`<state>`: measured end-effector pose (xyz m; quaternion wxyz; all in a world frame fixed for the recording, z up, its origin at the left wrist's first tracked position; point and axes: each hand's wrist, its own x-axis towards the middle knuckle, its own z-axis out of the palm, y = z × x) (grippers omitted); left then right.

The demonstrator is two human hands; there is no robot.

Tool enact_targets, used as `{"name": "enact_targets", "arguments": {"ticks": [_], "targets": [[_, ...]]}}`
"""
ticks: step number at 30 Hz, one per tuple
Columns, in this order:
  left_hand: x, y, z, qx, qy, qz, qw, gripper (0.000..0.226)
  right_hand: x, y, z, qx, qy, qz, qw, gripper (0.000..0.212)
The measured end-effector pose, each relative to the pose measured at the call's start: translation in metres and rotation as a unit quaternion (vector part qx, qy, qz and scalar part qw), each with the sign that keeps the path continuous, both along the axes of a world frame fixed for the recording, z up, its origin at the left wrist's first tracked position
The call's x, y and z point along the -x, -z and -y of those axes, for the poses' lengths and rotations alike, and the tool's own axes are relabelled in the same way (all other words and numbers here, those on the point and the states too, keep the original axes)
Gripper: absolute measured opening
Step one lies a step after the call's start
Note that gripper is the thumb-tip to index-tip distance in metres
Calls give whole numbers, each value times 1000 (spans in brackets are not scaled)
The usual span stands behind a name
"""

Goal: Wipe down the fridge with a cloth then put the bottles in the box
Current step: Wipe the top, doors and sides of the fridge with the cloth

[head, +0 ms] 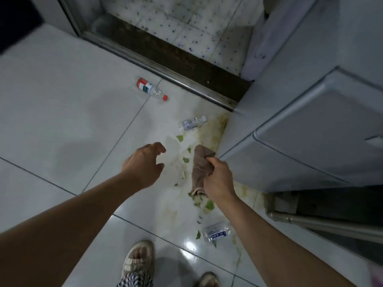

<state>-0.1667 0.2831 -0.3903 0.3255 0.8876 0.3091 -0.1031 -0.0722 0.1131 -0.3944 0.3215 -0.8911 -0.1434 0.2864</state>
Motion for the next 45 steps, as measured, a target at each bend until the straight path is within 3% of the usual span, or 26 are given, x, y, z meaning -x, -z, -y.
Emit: {"name": "enact_targets", "arguments": {"ticks": [7,13,25,35,40,45], "targets": [[-18,-116,-61,0,43,-4,999,34,-19,-125,-47,24,-11,33,999,45],[-46,-182,-115,-27,82,5,996,32,-54,-192,-85,44,35,74,996,43],[-198,-267,-136,-52,207,54,976,31,-186,-268,-93,27,169,115,979,45],[-343,-283,-118,-20,372,56,926,32,-275,-295,-87,19,292,142,946,43],[-405,-279,-104,-16,445,54,894,35,-292,-294,-69,17,373,131,918,41],[-451,-269,-84,11,551,64,832,31,-279,-292,-62,31,542,123,831,44]]}}
